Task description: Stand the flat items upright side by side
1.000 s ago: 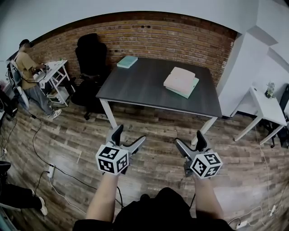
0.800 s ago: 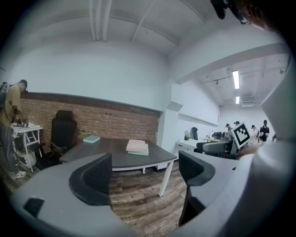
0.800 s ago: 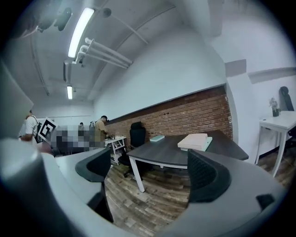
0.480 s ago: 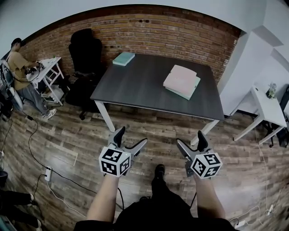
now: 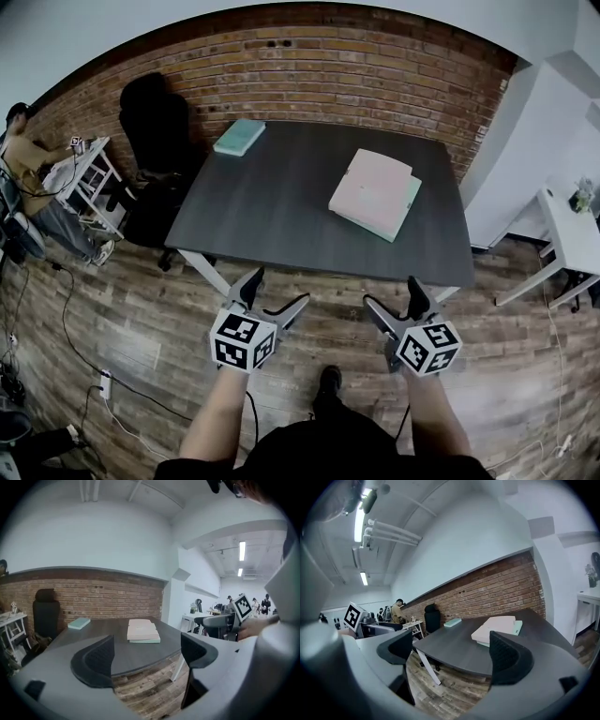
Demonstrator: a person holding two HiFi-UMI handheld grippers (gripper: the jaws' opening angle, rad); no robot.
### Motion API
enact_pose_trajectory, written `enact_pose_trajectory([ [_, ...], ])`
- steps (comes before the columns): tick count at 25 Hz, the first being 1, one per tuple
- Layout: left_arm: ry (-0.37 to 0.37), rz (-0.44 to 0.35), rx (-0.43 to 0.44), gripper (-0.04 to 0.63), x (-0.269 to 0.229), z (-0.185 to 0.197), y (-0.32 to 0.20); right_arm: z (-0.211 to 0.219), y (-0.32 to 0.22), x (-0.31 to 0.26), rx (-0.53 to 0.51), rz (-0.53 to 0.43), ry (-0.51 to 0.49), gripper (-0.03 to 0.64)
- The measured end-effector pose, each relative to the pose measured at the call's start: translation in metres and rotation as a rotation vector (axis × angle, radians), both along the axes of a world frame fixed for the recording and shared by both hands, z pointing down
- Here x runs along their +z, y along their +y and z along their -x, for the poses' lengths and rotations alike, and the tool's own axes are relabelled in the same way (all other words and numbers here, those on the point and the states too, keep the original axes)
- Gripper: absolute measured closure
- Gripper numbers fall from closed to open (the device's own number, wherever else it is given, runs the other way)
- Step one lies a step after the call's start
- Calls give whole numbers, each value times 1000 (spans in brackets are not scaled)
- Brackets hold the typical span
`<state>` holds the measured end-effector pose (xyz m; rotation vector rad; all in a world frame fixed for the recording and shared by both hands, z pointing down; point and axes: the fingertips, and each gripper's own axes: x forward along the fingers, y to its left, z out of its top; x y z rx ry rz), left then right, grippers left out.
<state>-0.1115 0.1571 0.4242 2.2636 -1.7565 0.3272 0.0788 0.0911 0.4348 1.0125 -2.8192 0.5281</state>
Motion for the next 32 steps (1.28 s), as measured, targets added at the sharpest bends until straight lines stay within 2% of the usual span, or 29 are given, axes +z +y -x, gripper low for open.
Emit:
enact_pose_trajectory([
  [3,-52,8,24,133,-5,-5,-48,4,-42,-4,-13,-2,-13,95],
  [9,-67,-6,83,133,-20,-23,-116,-1,-95,-8,1,20,-40,104],
  [17,-3,-6,165,155,-13,-25,-185,-1,-146,-2,49,37,-29,124],
  [24,84,1,247,199,5,5,-255,30,-205,2,87,38,15,139],
  [28,96,24,313,215,15,28,-301,61,-245,14,116,85,37,168],
  [32,133,59,361,229,31,51,-339,109,-268,23,88,97,42,170],
])
